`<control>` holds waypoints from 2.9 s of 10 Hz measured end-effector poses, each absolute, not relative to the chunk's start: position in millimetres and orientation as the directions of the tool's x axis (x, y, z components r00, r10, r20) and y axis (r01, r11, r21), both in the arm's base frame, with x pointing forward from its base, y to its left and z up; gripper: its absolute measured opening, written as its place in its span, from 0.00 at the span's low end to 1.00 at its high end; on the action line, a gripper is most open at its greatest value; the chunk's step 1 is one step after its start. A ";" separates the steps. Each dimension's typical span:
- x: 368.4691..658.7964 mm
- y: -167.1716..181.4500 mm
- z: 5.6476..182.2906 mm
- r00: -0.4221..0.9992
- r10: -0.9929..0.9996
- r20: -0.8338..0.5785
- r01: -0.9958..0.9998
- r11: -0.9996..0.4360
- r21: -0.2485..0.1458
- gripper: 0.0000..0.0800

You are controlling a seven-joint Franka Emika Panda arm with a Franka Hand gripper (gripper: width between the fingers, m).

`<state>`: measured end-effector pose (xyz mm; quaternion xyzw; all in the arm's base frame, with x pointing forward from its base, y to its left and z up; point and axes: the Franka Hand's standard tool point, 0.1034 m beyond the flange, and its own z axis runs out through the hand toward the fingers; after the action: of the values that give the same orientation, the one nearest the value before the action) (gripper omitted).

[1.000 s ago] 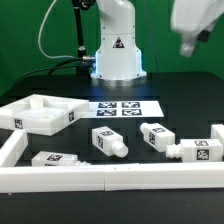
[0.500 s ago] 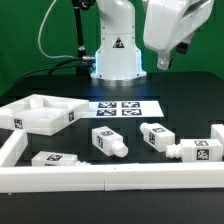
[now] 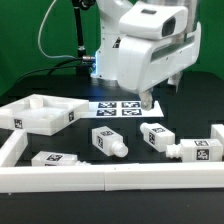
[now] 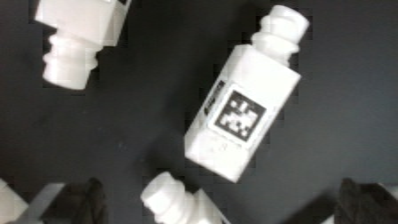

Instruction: Assemble one leg

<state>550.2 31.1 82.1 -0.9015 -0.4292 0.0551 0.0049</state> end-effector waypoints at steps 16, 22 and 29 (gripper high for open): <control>532.2 40.7 13.4 0.794 0.607 -0.031 0.605 -0.795 -0.046 0.35; 438.4 54.2 52.7 0.956 0.294 0.001 0.294 -0.955 -0.030 0.35; 387.9 62.0 16.5 0.990 0.137 -0.044 0.135 -0.990 -0.041 0.36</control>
Offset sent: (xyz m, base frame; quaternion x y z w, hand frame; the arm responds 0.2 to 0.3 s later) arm 0.0000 0.0000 0.0000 0.0000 0.0000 0.0000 1.0000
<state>387.9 62.0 16.5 -0.9972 -0.0680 0.0232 0.0188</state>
